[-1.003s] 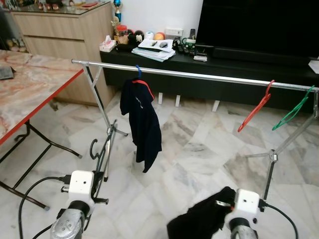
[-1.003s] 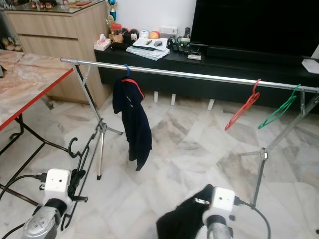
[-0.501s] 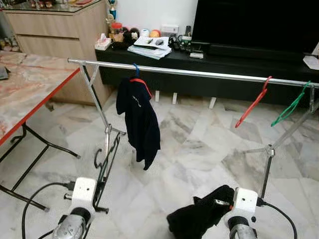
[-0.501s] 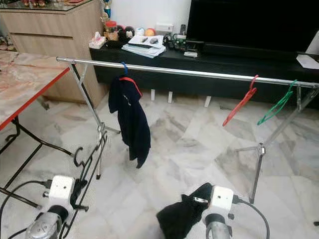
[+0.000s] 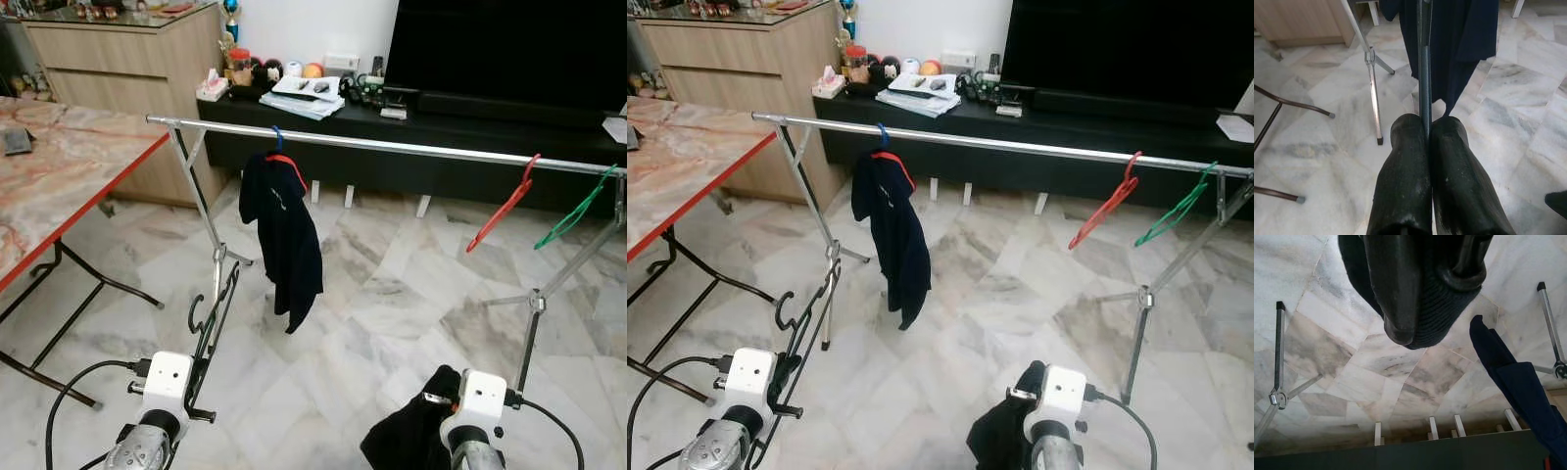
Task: Hang hanger
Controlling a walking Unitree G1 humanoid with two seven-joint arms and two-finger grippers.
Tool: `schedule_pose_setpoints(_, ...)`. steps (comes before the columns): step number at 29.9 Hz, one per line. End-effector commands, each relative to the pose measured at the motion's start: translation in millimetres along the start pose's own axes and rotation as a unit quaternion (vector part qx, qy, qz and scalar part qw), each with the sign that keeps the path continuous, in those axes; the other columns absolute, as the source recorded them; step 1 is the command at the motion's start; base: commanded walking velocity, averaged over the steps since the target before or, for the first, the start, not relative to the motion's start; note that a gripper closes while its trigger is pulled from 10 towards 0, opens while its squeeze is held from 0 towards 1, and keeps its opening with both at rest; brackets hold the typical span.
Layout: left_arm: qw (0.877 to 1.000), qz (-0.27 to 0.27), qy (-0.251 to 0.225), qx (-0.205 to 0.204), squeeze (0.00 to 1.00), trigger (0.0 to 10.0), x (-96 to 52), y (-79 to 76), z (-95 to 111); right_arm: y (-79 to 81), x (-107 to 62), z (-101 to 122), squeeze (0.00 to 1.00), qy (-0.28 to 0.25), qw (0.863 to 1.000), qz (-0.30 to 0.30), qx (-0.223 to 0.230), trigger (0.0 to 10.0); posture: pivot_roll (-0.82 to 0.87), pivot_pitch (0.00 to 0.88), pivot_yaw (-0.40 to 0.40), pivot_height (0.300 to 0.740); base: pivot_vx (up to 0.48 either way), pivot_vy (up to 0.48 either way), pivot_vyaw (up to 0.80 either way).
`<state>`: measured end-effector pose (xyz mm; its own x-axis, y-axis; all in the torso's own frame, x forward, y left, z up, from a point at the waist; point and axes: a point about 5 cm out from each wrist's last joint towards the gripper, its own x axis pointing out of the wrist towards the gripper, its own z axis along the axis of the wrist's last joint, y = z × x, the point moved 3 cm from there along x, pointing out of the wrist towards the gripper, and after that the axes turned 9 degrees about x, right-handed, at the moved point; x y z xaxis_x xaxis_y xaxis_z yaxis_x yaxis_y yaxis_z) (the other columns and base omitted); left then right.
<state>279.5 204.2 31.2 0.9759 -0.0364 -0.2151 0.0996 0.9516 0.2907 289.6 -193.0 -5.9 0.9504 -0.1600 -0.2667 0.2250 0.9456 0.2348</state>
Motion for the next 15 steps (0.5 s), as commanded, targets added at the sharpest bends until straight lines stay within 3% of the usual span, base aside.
schedule_pose_setpoints(1,1.000,0.000,-0.007,-0.006,0.00,10.0,-0.9,0.3,1.9,-4.9,-0.3,0.9,0.00,-0.004,1.000,-0.010,0.004,10.0,0.05,0.045,0.000,0.740,-0.259,0.000,0.00)
schedule_pose_setpoints(4,1.000,0.000,-0.008,-0.005,0.00,10.0,-1.0,0.8,3.1,-5.3,-0.3,0.9,0.00,-0.004,1.000,-0.012,0.006,10.0,0.05,0.045,0.002,0.740,-0.259,0.000,0.00)
schedule_pose_setpoints(8,1.000,-0.001,-0.011,-0.004,0.00,10.0,-1.0,1.0,3.7,-4.9,-0.1,1.2,0.00,-0.005,1.000,-0.011,0.007,10.0,0.05,0.046,0.003,0.740,-0.266,0.000,-0.58)
schedule_pose_setpoints(15,1.000,0.000,-0.014,-0.002,0.00,10.0,-0.6,1.0,5.5,-4.5,1.0,1.9,0.00,-0.007,1.000,-0.011,0.005,10.0,0.05,0.043,0.003,0.740,-0.274,0.000,0.00)
